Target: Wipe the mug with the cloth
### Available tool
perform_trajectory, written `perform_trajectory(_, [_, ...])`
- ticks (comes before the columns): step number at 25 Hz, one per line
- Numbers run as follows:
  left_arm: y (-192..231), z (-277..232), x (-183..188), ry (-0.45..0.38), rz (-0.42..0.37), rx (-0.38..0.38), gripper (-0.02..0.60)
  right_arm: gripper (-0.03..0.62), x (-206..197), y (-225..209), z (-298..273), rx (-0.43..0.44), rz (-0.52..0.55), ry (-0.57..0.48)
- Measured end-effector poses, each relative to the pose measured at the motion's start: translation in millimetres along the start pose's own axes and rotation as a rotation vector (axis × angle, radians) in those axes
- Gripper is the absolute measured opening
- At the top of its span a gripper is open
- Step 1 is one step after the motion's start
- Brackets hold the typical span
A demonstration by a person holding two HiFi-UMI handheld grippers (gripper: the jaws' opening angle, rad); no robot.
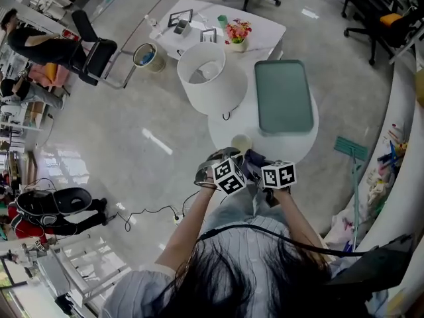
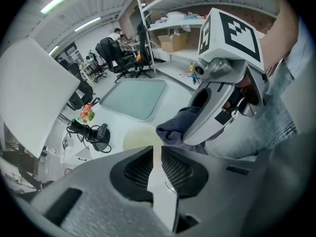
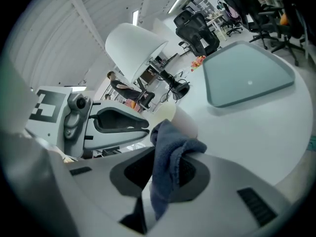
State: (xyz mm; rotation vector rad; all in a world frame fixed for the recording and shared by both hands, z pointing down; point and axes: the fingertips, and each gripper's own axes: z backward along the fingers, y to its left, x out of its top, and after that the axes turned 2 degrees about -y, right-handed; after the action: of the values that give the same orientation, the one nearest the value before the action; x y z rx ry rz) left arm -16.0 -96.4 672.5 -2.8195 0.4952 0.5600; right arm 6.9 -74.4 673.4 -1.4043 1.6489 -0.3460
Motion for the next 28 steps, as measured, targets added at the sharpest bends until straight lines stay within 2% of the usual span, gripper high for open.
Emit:
perform_trajectory(8, [-1.6, -21.5, -12.7, 0.086, -0.123, -0.055, 0.041, 0.08, 6.4, 1.0, -3.6, -0.017, -0.026, -0.008])
perform_trajectory(23, [-5.1, -33.8, -2.2, 0.07, -0.146, -0.121, 0.04, 0.08, 13.4, -9.8, 3.1, -0.083, 0.022, 0.016])
perform_trajectory(28, [-6.9, -36.6, 1.0, 0.08, -0.264, -0.179, 0.04, 0.08, 16.9, -16.7, 3.7, -0.089, 0.013, 0.024])
